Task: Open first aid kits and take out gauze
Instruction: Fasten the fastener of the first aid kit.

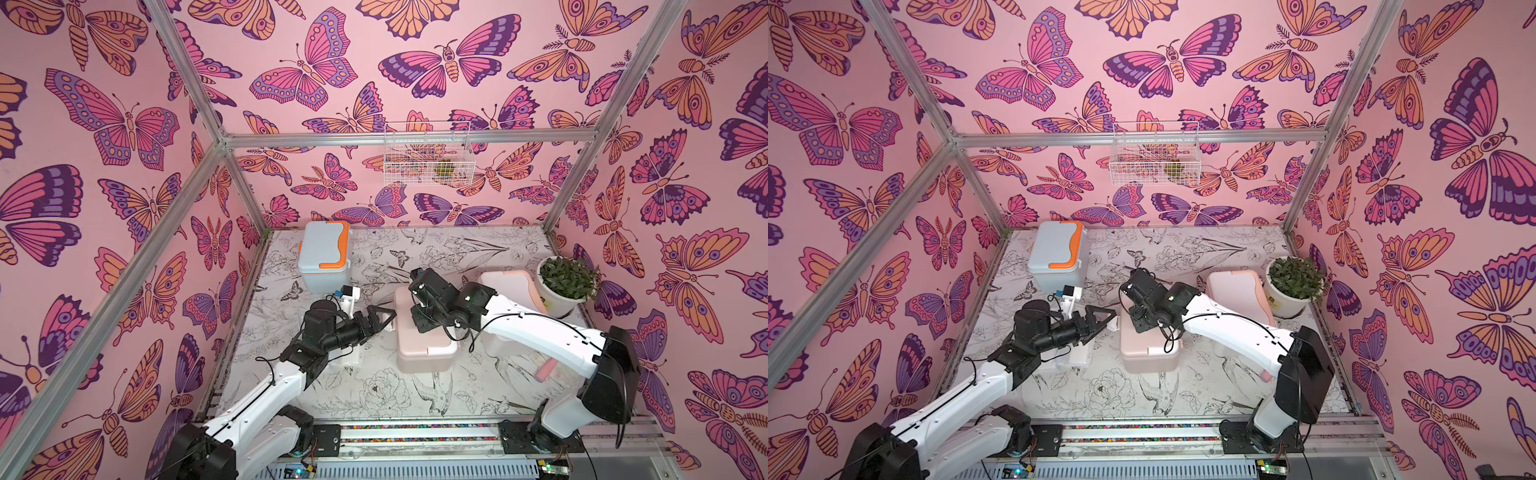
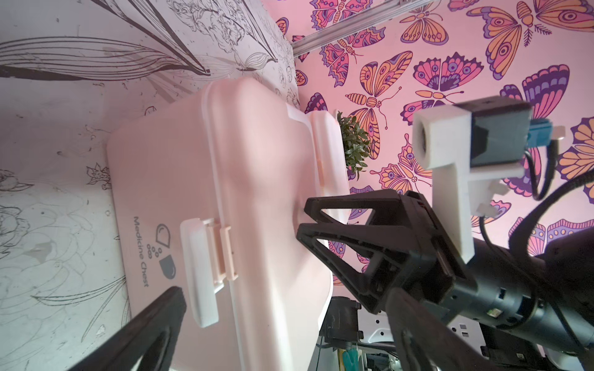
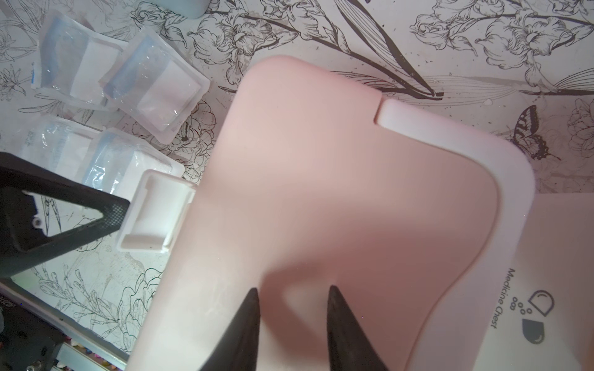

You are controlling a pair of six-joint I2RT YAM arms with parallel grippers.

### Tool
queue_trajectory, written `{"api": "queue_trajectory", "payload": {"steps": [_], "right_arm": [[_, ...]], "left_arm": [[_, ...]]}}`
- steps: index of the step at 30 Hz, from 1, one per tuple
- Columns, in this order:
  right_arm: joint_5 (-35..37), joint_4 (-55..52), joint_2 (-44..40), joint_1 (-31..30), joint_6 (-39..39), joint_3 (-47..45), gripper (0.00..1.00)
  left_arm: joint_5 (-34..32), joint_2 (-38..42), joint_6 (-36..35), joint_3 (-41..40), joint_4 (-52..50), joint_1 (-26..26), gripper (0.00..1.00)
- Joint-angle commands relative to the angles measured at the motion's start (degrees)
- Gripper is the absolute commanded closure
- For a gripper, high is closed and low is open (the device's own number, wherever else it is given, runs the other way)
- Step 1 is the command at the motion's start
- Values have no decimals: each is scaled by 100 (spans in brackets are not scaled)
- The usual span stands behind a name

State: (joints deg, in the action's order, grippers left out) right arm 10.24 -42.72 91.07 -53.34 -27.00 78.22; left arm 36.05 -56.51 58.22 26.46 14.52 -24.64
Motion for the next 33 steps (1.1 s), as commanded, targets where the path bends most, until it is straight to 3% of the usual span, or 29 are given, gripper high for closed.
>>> {"api": "queue_trajectory", "payload": {"steps": [1, 14, 21, 24, 31, 33], "right_arm": [[-345, -615, 316, -12, -135, -297, 64], [-338, -588, 263, -18, -139, -355, 64], [-281, -571, -60, -18, -177, -371, 63], [-163, -545, -562, -18, -212, -399, 56], [483, -510, -1316, 16, -410, -782, 26], [425, -386, -1452, 110, -428, -1017, 23]], "left_arm": [[17, -144, -198, 240, -108, -159, 0], [-129, -632, -258, 404, 69, -449, 0], [-170, -422, -299, 403, -86, -454, 0], [-287, -230, -442, 481, -447, -445, 0], [-452, -126, -719, 665, -1006, -445, 0], [-445, -207, -742, 706, -1013, -445, 0]]}}
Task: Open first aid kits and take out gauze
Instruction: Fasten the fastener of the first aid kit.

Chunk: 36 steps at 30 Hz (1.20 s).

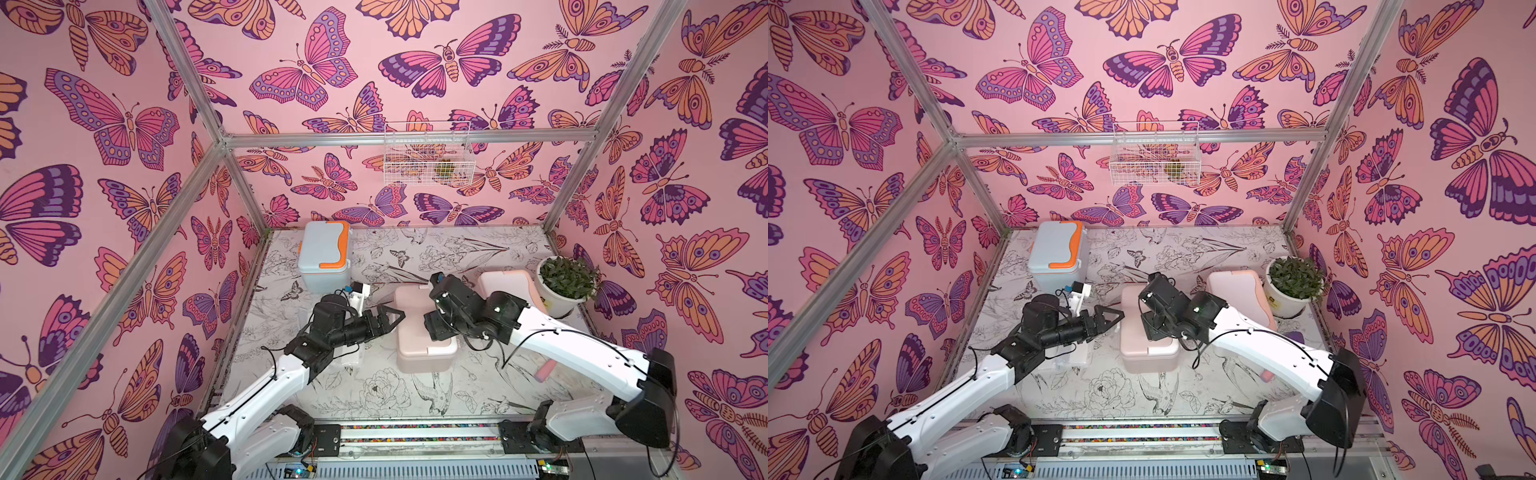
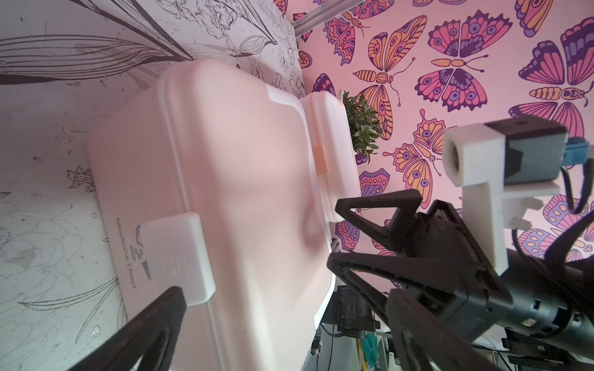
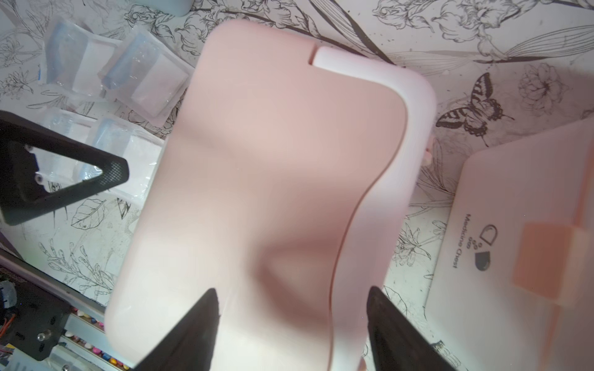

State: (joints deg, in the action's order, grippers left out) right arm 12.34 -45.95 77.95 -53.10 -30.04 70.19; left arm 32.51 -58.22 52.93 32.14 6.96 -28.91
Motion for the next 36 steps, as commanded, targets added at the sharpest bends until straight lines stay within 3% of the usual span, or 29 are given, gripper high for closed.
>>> {"api": "queue_trajectory", "payload": {"steps": [1, 8, 23, 27, 31, 36], "right_arm": [[104, -1, -198, 154, -136, -334, 23], [-448, 361, -206, 309, -160, -887, 24], [-693, 361, 125, 496, -92, -923, 28], [-244, 83, -125, 541, -63, -735, 23], [-233, -19, -662, 540, 188, -671, 6], [-403, 8, -1379, 299, 428, -861, 3]], "left_arm": [[-73, -105, -221, 171, -251, -23, 0], [1, -661, -283, 421, -112, -156, 0], [-34, -1412, -169, 776, 390, -548, 0], [-268, -1383, -186, 683, 398, -512, 0], [-519, -1153, -189, 507, 279, -391, 0], [-740, -746, -378, 437, -242, -350, 0]]}}
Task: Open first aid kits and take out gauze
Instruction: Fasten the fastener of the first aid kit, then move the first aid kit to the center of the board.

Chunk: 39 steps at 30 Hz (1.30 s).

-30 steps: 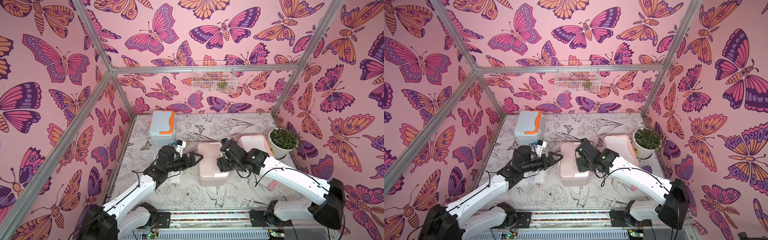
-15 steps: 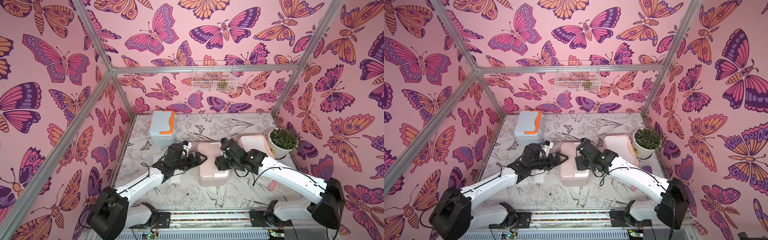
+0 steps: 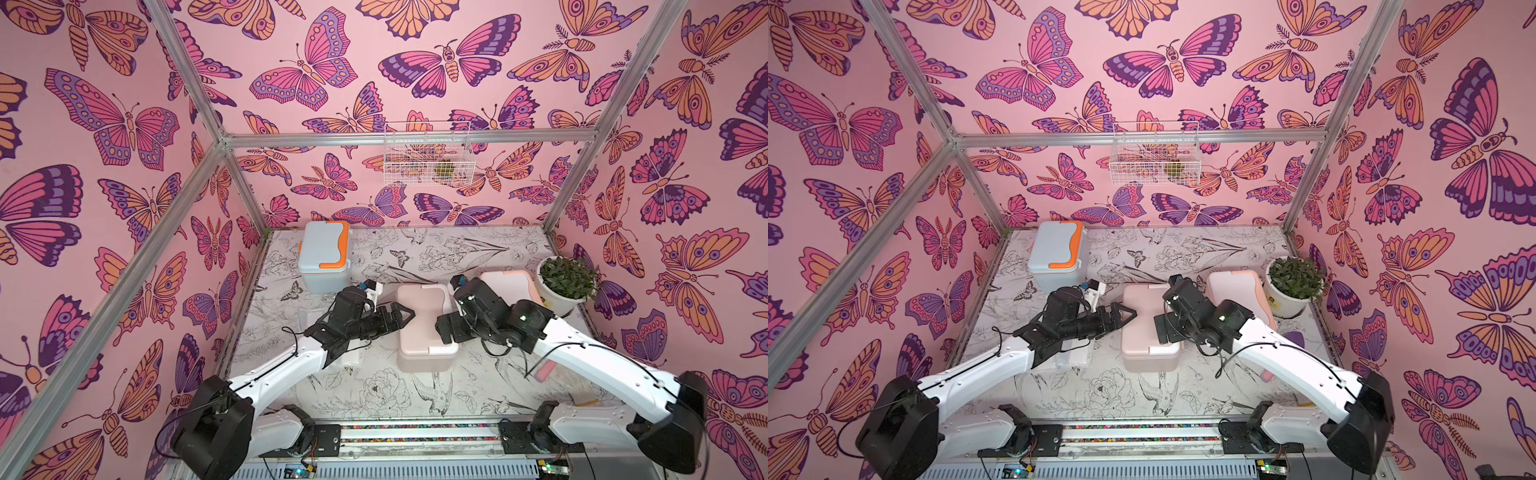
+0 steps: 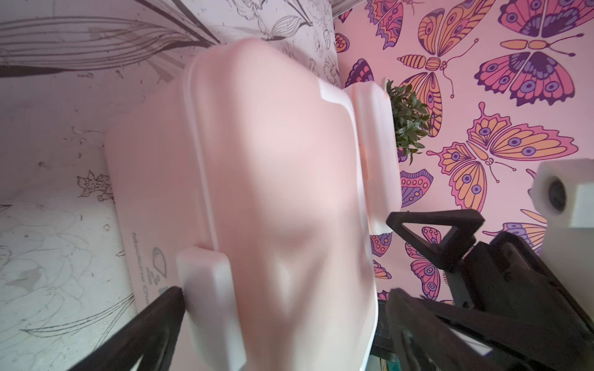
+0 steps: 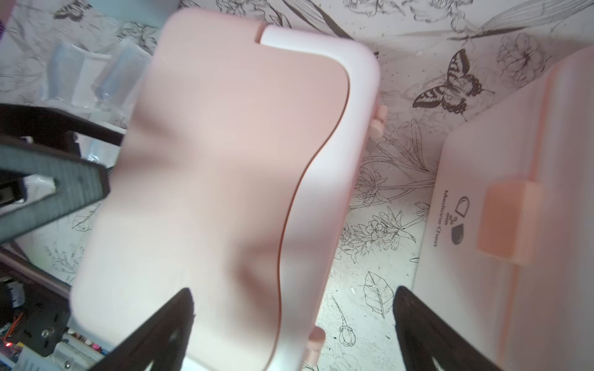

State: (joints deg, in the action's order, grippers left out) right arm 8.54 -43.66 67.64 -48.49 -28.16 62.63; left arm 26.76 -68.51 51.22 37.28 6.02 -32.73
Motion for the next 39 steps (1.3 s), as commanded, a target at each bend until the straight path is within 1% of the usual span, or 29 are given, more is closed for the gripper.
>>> {"api": "queue_trajectory", "payload": {"steps": [1, 4, 7, 9, 12, 15, 17, 19, 23, 28, 32, 34, 39], "right_arm": [[-37, -251, -458, -241, 260, -142, 3], [-53, -374, -714, -700, 291, -272, 4], [63, -461, -815, -1432, 254, -377, 5], [129, -502, -725, -1943, 181, -434, 6], [196, -484, -457, -2502, -42, -553, 7], [137, -119, -174, -2630, -364, -738, 8], [420, 239, 37, -2622, -660, -846, 11], [817, 225, 296, -2485, -959, -756, 13], [1040, 109, 691, -1846, -1133, -511, 18], [781, 415, 876, -1004, -867, -477, 17], [570, 710, 1102, -346, -632, -345, 17], [505, 872, 1277, -104, -502, -223, 17], [48, 1248, 1906, 464, -335, 154, 18]], "left_arm": [[-171, 334, -233, -85, -222, 31, 0], [-76, 426, -221, -147, -357, 9, 0], [-36, 411, -205, -178, -398, -117, 0], [-82, 355, -183, -156, -384, -268, 0], [-198, 213, -200, -85, -354, -473, 0], [-224, -40, -216, 0, -207, -517, 0], [-247, -269, -258, 107, -115, -515, 0], [-217, -589, -333, 316, -55, -515, 0], [-248, -1067, -460, 690, 49, -521, 0], [-174, -1656, -615, 1206, 75, -464, 0], [-80, -2213, -725, 1755, 71, -158, 0], [33, -2530, -734, 2069, 77, -24, 0], [203, -3386, -820, 2978, 61, 241, 0]]}}
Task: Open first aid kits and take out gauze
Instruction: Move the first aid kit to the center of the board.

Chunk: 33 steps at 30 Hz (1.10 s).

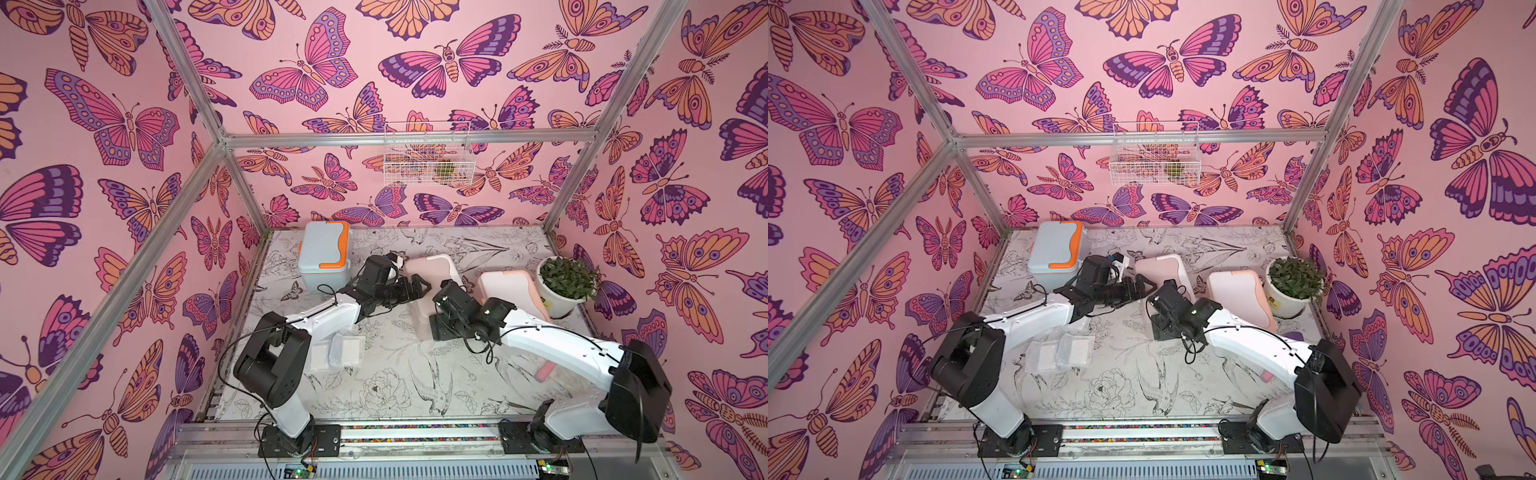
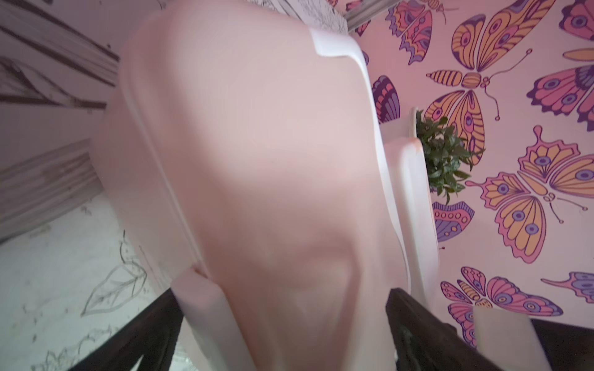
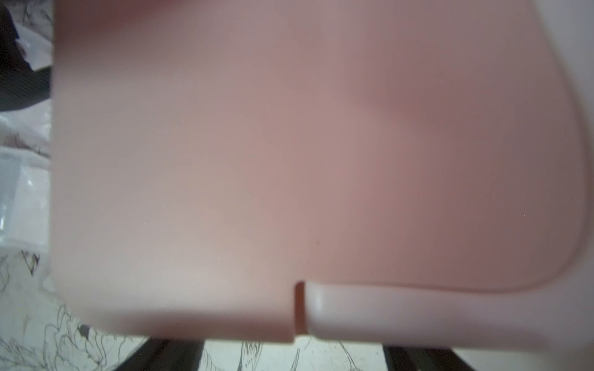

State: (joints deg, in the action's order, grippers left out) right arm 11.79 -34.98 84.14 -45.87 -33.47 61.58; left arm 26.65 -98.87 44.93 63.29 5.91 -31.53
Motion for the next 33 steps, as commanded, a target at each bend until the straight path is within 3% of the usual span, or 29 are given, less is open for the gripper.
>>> {"api": "queue_trajectory", "payload": {"steps": [1, 8, 17, 23, 28, 33], "right_arm": [[-317, 425, 370, 266, 216, 340, 18], [-444, 366, 1390, 926, 396, 1198, 18], [-1070, 280, 2003, 1273, 575, 1860, 18], [-1330, 292, 1444, 1251, 561, 1487, 18], [-1765, 668, 636, 1153, 502, 780, 14], [-1992, 721, 179, 915, 482, 584, 11]], "left_arm": [[266, -506, -187, 545, 60, 173, 0], [528, -1475, -186, 1747, 15, 469, 0], [522, -1557, -552, 2271, -413, 792, 0], [196, -532, -853, 1663, -798, 869, 0], [-1139, 830, -1539, 1200, -1800, 978, 0], [-2201, 1593, -1807, 1057, -2550, 1673, 0]]}}
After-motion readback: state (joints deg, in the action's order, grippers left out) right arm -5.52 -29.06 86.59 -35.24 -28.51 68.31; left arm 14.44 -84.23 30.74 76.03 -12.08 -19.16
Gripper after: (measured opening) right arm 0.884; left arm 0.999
